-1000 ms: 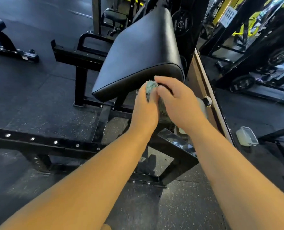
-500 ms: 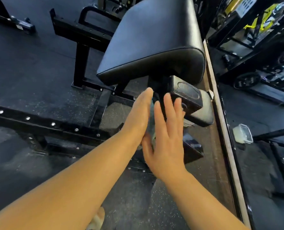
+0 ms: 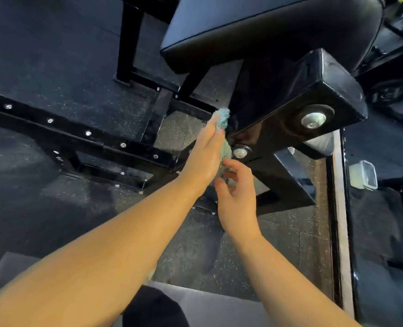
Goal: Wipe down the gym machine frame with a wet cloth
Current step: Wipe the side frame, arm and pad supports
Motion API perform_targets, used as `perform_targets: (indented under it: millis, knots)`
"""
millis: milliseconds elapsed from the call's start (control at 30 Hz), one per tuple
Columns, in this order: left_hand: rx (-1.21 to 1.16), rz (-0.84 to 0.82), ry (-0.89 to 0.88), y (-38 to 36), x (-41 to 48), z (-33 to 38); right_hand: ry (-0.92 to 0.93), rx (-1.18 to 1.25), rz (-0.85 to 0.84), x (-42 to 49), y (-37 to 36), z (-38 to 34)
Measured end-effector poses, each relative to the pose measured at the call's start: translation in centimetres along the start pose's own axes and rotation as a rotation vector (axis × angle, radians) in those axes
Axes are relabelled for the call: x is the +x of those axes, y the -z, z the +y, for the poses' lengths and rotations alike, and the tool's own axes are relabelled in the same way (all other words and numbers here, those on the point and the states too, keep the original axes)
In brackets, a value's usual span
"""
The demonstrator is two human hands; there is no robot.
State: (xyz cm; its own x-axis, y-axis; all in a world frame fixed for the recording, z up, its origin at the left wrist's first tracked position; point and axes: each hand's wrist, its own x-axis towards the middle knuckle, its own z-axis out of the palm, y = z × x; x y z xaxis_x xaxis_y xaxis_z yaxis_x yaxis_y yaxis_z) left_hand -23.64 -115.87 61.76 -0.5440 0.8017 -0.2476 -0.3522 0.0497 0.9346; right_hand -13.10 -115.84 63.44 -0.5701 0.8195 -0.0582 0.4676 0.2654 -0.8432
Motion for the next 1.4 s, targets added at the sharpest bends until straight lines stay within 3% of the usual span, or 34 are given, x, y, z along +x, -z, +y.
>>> perform_targets:
  millis: [200,400,467,633,733,900,967,1133,1400]
  knots:
    - [0.239,0.12,-0.004,2.6,1.3,-3.8,-0.266,0.119,-0.034,1.2,-1.3,0.6]
    - [0.502,0.248,0.275,4.6,3.2,-4.8,-0.351,0.127,-0.078,2.2,-3.3,1.1]
    - [0.504,0.252,0.298,5.4,2.4,-6.3,-0.387,0.173,-0.07,2.5,-3.7,1.3]
    - [0.363,0.315,0.165,4.1,0.0,-7.9,-0.427,0.216,-0.047,2.9,-4.8,2.8]
    - [0.455,0.299,0.157,4.9,2.6,-7.3,-0.472,0.243,-0.049,3.0,-5.4,3.5]
    - [0.655,0.177,0.406,7.1,6.2,-9.5,-0.511,0.26,-0.047,3.4,-6.0,4.6]
    - [0.594,0.179,0.385,7.5,5.3,-10.5,-0.517,0.282,-0.03,3.5,-6.4,4.9]
    - [0.034,0.157,0.319,5.4,2.0,-8.8,-0.523,0.351,0.016,3.6,-7.5,5.0]
    - [0.137,0.101,0.316,6.4,5.7,-9.3,-0.528,0.358,0.028,4.1,-7.8,5.4]
